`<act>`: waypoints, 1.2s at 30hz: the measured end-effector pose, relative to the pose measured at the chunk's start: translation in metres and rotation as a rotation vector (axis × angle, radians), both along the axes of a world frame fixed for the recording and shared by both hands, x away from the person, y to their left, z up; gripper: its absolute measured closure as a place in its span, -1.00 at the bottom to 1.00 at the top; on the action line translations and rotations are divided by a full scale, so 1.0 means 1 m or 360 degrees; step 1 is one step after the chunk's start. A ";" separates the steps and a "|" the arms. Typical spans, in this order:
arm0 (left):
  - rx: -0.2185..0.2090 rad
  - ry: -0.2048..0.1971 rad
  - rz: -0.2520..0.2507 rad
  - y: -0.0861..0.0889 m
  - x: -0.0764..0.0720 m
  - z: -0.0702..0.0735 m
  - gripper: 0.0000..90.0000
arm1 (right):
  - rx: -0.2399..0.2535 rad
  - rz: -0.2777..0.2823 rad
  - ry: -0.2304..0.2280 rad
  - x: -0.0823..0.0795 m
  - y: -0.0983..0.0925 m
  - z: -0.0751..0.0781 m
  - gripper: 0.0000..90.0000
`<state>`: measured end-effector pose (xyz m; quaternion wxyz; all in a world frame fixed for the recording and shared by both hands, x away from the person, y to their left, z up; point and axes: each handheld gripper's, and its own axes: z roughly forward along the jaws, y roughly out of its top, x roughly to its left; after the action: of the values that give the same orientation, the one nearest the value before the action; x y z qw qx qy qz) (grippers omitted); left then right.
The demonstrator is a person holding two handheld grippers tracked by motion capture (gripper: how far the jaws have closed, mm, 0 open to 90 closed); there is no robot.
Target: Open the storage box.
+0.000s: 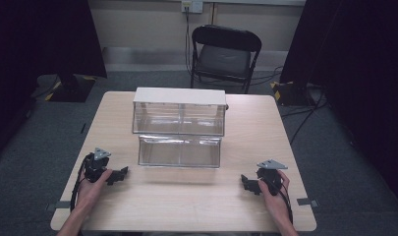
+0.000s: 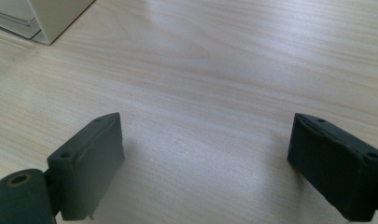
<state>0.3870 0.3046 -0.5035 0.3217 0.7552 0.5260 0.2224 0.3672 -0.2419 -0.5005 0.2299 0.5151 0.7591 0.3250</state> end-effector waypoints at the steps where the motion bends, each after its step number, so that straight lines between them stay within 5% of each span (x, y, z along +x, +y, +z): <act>1: -0.0003 -0.0001 -0.0001 0.000 0.000 0.000 -0.96 | 0.0000 0.0000 0.0000 0.000 0.000 0.000 -0.78; 8: -0.0004 -0.0005 -0.0020 0.000 -0.002 0.001 -0.90 | 0.0000 0.0001 0.0000 0.000 0.000 0.000 -0.78; 13: -0.0015 -0.0021 -0.0053 -0.002 -0.003 0.003 -0.61 | 0.0001 -0.0001 -0.0001 0.000 0.000 0.000 -0.78; 26: -0.0074 -0.0167 -0.0166 -0.019 -0.016 0.021 -0.62 | -0.0001 0.0001 -0.0001 0.000 0.000 0.000 -0.78; 36: -0.0152 -0.0176 -0.0271 -0.032 -0.027 0.030 -0.62 | 0.0000 0.0000 0.0000 0.000 0.000 0.000 -0.78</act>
<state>0.3604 0.2727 -0.4732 0.4035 0.7677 0.4513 0.2102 0.3672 -0.2419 -0.5005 0.2299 0.5151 0.7591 0.3249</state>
